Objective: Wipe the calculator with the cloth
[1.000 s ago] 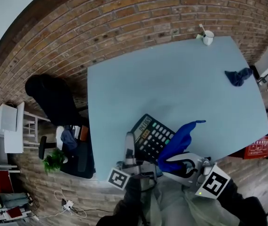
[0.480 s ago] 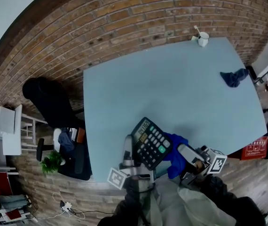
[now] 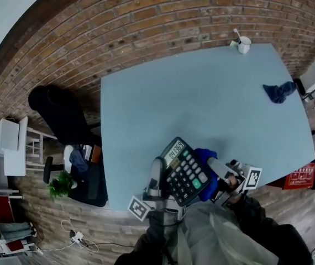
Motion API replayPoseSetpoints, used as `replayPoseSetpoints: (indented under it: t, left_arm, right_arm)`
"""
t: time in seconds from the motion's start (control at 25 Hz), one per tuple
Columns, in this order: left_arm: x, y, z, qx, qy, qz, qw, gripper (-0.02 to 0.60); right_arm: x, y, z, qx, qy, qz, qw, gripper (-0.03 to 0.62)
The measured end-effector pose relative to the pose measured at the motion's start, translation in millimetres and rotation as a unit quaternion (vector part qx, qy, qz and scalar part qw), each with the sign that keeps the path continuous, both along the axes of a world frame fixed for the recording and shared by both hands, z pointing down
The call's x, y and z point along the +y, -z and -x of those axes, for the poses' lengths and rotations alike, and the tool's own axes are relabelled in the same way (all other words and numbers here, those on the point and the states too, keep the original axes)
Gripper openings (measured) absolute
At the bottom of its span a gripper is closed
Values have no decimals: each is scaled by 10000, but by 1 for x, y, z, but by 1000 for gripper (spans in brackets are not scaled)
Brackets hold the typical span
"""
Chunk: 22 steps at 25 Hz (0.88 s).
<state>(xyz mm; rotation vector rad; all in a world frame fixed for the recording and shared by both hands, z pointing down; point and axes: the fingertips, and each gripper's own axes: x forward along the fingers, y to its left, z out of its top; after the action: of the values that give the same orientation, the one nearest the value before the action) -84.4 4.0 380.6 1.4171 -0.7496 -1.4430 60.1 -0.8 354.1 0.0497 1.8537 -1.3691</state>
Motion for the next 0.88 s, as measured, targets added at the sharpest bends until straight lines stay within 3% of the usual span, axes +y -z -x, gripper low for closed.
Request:
replayPoseSetpoints:
  t: [0.08,0.16,0.28,0.4,0.48,0.56,0.6,0.64,0.68,0.76,0.84,0.88]
  left_arm:
    - [3,10,-11,-181,-294,-286,9990,54]
    - [5,17,-22,-281,-550,-512,9968,54]
    - [8,12,-19,24,-658,-554,9963,54]
    - [11,5,-20,210,-852,-536,9947,54]
    - [13,5,-27,-192,-991,-530,9935,54]
    - [14,3,-32,-1076,-1059,-498,9873,54]
    - [15,1,-34,-1709,-1067,-473,9783,54]
    - [16,-1,-37,-2435,-1067,-469,9629,54]
    - [16,-1,-43,-3159,-1068,-521,9413,54]
    - [16,7,-60,-4350,-1059,-786,8907,54]
    - [13,11,-77,-5210,-1010,-1054,8410,55]
    - [12,10,-85,-5553,-1004,-1163,8174,54]
  right_arm:
    - [-18,8,-6,-145,-13,-149,9998,101]
    - [-23,11,-2,-514,281,-108,9982,101]
    - [-17,7,8,-1124,803,153,9903,104]
    - [-16,-2,11,-977,879,78,9913,104]
    - [-21,0,5,-515,707,-288,9958,104]
    - [-28,10,-4,310,374,-1003,9938,104]
    - [-29,15,-7,863,233,-1457,9853,104]
    - [-29,20,-7,1478,159,-1933,9698,104]
    - [-26,22,-5,2118,169,-2384,9476,104]
    - [-17,14,5,3335,360,-3069,8907,104]
    - [-10,-3,17,4269,454,-3479,8335,104]
    - [-6,-10,22,4541,461,-3620,8128,104]
